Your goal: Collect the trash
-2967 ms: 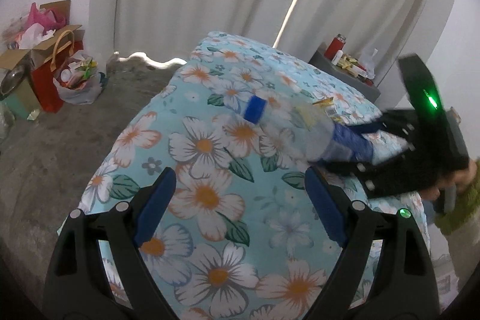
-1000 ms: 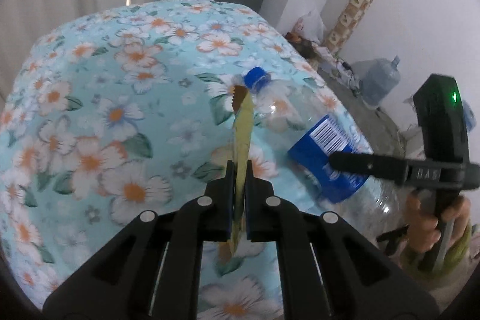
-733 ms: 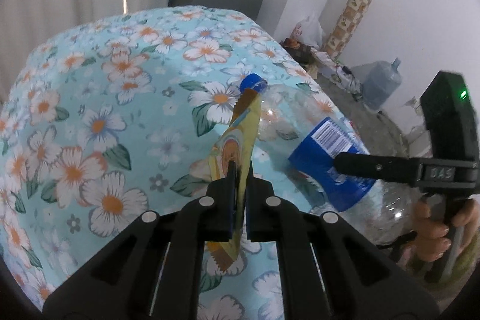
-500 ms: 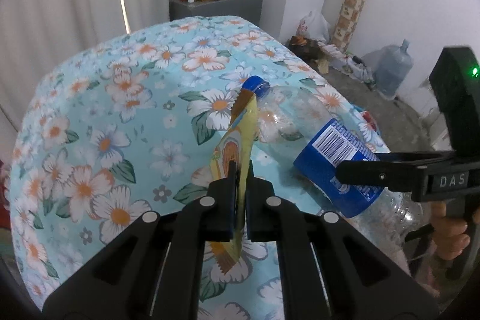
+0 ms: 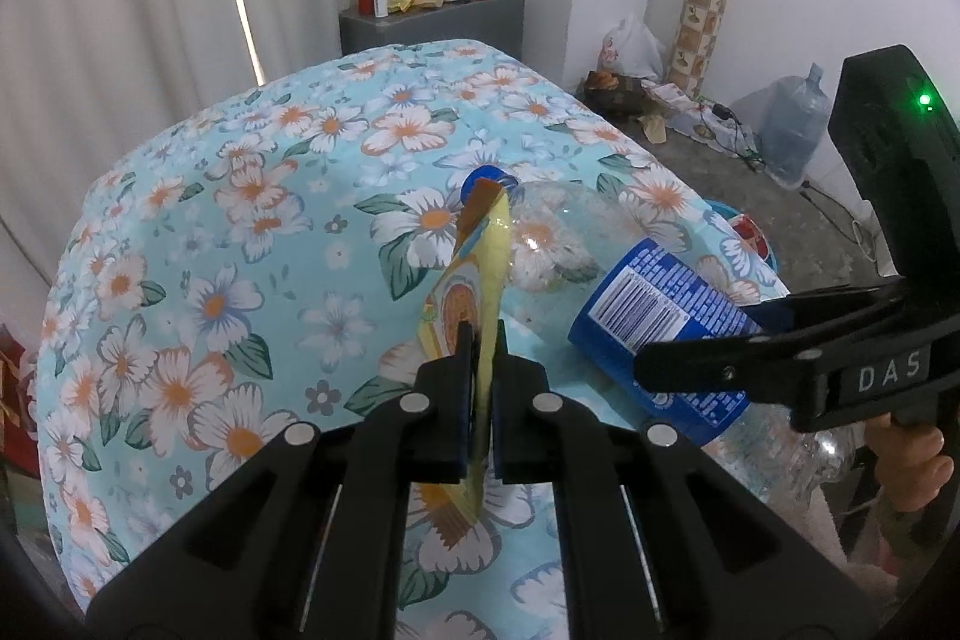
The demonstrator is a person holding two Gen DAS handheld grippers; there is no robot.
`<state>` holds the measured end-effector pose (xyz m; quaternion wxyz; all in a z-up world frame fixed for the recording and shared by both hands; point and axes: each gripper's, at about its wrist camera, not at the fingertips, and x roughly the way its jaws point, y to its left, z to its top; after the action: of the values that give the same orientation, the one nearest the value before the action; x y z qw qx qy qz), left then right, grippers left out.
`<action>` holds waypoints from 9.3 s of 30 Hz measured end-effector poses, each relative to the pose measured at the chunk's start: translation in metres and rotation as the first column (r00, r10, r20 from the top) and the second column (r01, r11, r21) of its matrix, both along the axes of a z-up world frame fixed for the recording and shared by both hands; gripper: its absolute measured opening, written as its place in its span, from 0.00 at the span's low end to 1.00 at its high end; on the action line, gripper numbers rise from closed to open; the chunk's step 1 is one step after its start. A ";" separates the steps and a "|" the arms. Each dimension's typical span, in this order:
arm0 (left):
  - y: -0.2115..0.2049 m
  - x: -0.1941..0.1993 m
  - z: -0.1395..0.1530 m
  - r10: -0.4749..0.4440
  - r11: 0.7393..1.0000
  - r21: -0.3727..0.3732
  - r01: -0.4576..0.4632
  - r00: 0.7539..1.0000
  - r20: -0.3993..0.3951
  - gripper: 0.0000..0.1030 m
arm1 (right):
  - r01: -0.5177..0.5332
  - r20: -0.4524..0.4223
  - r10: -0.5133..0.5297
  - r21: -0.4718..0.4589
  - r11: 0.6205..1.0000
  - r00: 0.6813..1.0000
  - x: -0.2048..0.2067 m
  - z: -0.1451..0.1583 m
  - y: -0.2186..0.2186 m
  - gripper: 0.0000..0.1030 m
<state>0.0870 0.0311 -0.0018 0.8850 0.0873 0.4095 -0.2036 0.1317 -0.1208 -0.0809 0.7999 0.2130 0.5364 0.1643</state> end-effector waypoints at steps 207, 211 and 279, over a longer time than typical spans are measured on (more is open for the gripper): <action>-0.038 -0.079 0.017 0.325 0.940 0.104 -0.324 0.946 0.001 0.91 | 0.456 0.371 -0.291 -0.515 0.726 0.882 -0.135 0.075 -0.076 0.94; -0.038 -0.078 0.017 0.324 0.941 0.104 -0.322 0.946 0.000 0.91 | 0.457 0.373 -0.291 -0.515 0.725 0.881 -0.135 0.075 -0.077 0.94; -0.037 -0.077 0.016 0.323 0.942 0.104 -0.320 0.946 -0.007 0.91 | 0.467 0.378 -0.299 -0.515 0.718 0.876 -0.135 0.073 -0.072 0.94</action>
<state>0.0102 -0.0060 0.0138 0.8957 0.0618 0.4388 -0.0364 -0.0037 -0.1925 -0.0075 0.9068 0.0357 0.3906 -0.1549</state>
